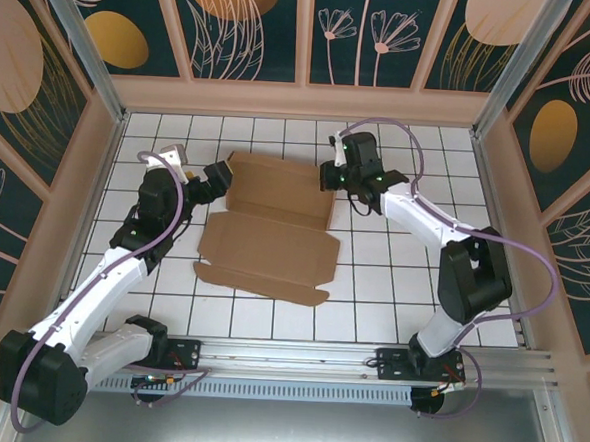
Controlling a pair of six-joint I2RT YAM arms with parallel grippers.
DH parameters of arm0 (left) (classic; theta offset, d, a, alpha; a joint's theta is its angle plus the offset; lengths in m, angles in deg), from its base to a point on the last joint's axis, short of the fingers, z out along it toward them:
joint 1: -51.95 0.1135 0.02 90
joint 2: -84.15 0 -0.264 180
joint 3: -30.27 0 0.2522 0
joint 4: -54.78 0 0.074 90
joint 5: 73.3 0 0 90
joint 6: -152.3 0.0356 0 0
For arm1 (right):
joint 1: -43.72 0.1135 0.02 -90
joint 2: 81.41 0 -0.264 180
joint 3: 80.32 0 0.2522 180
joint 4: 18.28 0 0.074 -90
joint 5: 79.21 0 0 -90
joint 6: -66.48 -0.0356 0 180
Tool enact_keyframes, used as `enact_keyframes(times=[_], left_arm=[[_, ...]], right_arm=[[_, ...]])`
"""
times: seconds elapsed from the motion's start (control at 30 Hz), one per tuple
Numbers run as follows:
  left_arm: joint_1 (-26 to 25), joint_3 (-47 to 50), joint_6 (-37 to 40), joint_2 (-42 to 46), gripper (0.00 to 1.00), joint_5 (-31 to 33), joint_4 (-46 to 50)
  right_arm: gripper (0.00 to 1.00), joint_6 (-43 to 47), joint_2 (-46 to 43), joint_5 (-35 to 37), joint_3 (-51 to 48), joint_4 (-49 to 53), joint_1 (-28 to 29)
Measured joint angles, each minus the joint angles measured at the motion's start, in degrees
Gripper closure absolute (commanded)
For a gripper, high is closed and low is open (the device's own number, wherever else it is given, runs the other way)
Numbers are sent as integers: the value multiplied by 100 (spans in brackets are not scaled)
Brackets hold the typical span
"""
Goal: Fold the paper box
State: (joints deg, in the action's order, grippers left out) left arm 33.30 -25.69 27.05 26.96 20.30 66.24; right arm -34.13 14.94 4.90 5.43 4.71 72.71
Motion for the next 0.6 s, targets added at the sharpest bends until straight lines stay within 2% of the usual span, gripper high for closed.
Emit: enact_keyframes(times=[0.4,0.6], left_arm=[[0,-1141,-22,203,1,334,619],[2,-1947,-17,-4,2,247,922]], right_arm=[[99,-225,765,-232,-90,-79,-656],[85,-634,800,-415,-728,-162,-721]])
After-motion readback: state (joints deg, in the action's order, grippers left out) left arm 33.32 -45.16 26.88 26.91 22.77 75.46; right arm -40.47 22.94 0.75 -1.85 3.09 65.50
